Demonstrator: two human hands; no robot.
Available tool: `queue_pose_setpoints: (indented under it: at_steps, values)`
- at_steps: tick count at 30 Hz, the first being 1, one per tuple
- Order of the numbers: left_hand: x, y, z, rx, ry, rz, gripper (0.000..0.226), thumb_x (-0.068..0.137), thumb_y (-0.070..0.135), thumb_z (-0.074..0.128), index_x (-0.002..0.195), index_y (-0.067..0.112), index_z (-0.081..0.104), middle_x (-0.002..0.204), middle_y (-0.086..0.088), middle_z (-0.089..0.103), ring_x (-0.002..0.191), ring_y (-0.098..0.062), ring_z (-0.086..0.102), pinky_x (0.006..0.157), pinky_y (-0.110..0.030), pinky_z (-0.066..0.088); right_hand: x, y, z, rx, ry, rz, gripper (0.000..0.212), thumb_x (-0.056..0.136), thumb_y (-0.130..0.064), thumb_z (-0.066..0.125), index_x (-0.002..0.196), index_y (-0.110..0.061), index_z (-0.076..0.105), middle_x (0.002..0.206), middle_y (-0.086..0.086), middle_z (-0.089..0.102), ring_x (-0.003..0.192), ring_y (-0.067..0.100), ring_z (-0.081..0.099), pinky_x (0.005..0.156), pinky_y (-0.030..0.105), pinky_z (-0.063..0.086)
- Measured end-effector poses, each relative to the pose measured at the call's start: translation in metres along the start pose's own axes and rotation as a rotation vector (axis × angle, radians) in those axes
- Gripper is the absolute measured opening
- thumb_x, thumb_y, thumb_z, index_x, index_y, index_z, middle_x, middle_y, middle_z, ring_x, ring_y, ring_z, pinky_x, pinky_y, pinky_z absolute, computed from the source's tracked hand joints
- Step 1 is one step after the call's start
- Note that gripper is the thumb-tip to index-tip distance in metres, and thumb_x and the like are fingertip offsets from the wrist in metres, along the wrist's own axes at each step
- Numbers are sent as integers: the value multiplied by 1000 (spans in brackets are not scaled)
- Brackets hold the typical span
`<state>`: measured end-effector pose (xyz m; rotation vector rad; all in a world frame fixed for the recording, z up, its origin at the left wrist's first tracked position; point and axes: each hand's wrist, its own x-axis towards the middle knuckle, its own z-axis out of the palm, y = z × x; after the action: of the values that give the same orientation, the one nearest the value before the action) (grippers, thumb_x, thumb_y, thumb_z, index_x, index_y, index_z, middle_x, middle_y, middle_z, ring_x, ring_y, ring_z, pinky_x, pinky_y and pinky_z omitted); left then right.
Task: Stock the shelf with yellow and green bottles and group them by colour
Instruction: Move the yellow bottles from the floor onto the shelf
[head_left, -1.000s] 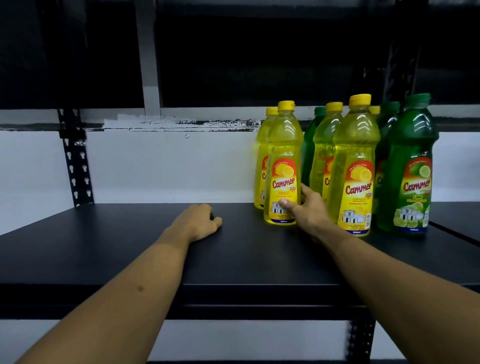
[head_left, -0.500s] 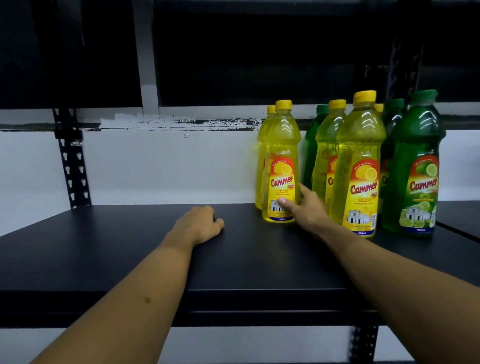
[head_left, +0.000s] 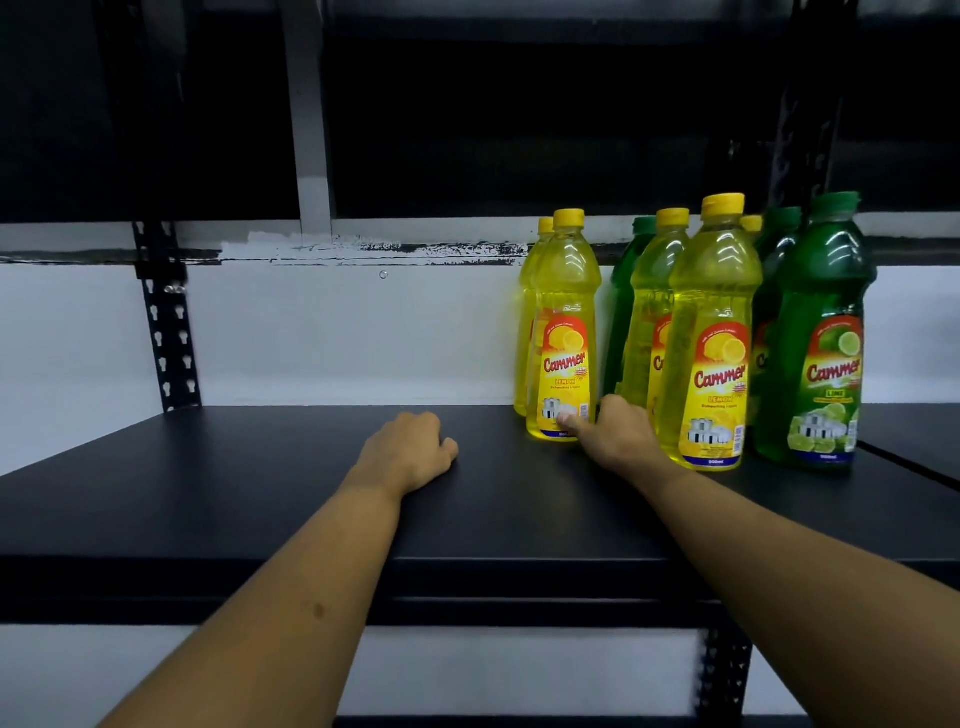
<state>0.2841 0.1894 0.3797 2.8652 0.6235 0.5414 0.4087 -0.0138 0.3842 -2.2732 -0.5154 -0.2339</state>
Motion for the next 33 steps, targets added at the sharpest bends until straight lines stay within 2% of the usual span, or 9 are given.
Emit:
queue_pose_setpoints:
  at_steps: [3, 8, 13, 17, 19, 22, 24, 26, 33]
  values:
    - [-25, 6, -8, -13, 27, 9, 28, 93, 34, 48, 88, 8, 59, 91, -8, 62, 81, -28, 59, 70, -37, 49, -17, 0, -6, -155, -34, -48, 32, 90, -35, 65, 109, -9, 60, 112, 12, 65, 101, 29, 62, 83, 38, 52]
    - [-67, 18, -23, -14, -17, -16, 32, 93, 37, 48, 99, 10, 65, 97, -7, 64, 85, -26, 61, 80, -43, 55, -51, -3, -18, -324, -105, -144, 30, 92, -37, 57, 103, -10, 60, 107, 12, 65, 95, 28, 61, 78, 36, 49]
    - [-111, 30, -33, -33, -39, -54, 36, 95, 37, 40, 92, 7, 59, 98, -14, 63, 79, -28, 58, 68, -36, 48, -95, 0, -37, -347, -164, -196, 38, 93, -44, 51, 103, -10, 65, 105, 13, 67, 93, 29, 61, 77, 36, 50]
    - [-154, 43, -20, 73, 179, -49, 47, 97, 34, 23, 88, 12, 63, 97, -10, 67, 88, -30, 60, 78, -37, 44, -157, 3, -41, -408, 3, -301, 42, 99, -45, 36, 98, -15, 66, 98, 9, 68, 92, 32, 62, 73, 36, 43]
    - [-177, 46, -2, 140, 378, 31, 56, 96, 34, 15, 94, 14, 68, 101, -7, 69, 98, -26, 60, 93, -39, 39, -186, 13, -33, -419, 191, -453, 42, 100, -38, 33, 100, -15, 68, 103, 7, 69, 102, 31, 62, 81, 38, 40]
    - [-211, 46, 25, 72, 497, 117, 53, 94, 35, 36, 137, 9, 51, 143, -12, 50, 137, -28, 39, 116, -47, 24, -221, 34, -16, -377, 256, -520, 48, 95, -34, 50, 137, -10, 53, 146, 14, 48, 139, 32, 39, 112, 45, 29]
    - [-234, 49, 41, 42, 374, 134, 71, 92, 31, 50, 154, 11, 20, 162, -13, 12, 151, -28, 5, 121, -50, 12, -243, 48, -7, -353, 159, -491, 66, 93, -31, 57, 151, -12, 32, 162, 13, 16, 150, 30, 11, 117, 46, 21]
    - [-256, 51, 57, -3, 263, 125, 76, 93, 28, 50, 156, 15, 10, 163, -11, -10, 151, -27, -10, 121, -51, 10, -265, 65, 3, -338, 63, -474, 68, 93, -28, 57, 153, -16, 27, 164, 13, 2, 151, 31, 4, 118, 48, 23]
    - [-337, 40, 151, -138, -292, -126, 53, 96, 30, 50, 145, 13, 40, 158, -14, 22, 141, -29, 31, 113, -43, 32, -337, 156, 51, -351, -414, -50, 61, 97, -33, 52, 151, -16, 29, 162, 11, 13, 141, 34, 34, 106, 44, 42]
